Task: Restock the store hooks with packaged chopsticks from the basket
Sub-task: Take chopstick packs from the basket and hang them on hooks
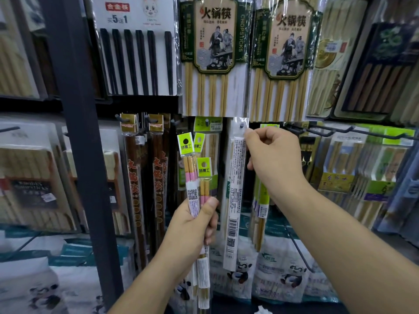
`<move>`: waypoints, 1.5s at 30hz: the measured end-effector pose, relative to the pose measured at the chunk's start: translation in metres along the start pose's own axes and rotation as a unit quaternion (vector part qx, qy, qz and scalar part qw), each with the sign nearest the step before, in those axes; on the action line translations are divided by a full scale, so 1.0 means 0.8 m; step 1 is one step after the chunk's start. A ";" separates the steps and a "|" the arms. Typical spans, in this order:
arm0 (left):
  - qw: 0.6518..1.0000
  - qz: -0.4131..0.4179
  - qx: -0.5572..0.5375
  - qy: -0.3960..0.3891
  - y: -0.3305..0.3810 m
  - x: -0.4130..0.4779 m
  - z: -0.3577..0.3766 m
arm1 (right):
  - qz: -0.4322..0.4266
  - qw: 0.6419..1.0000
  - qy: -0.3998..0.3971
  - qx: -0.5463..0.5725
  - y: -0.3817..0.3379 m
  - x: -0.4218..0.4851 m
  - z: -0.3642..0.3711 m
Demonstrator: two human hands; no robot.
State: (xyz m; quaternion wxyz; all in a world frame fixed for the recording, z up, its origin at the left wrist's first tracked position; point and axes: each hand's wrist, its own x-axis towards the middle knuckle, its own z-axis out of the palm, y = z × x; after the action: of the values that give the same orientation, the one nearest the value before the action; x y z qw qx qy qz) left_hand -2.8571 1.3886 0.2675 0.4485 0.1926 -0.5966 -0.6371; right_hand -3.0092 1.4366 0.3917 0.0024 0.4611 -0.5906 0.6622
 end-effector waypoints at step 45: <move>0.995 -0.018 -0.065 -0.070 0.007 -0.006 0.019 | 0.053 0.996 0.055 0.052 0.024 0.009 -0.045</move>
State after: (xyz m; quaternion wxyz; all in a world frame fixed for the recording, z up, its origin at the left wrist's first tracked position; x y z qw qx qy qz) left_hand -2.8651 1.4020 0.2747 0.4058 0.1291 -0.5801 -0.6944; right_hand -3.0456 1.4550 0.3859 -0.0242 0.3912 -0.5777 0.7160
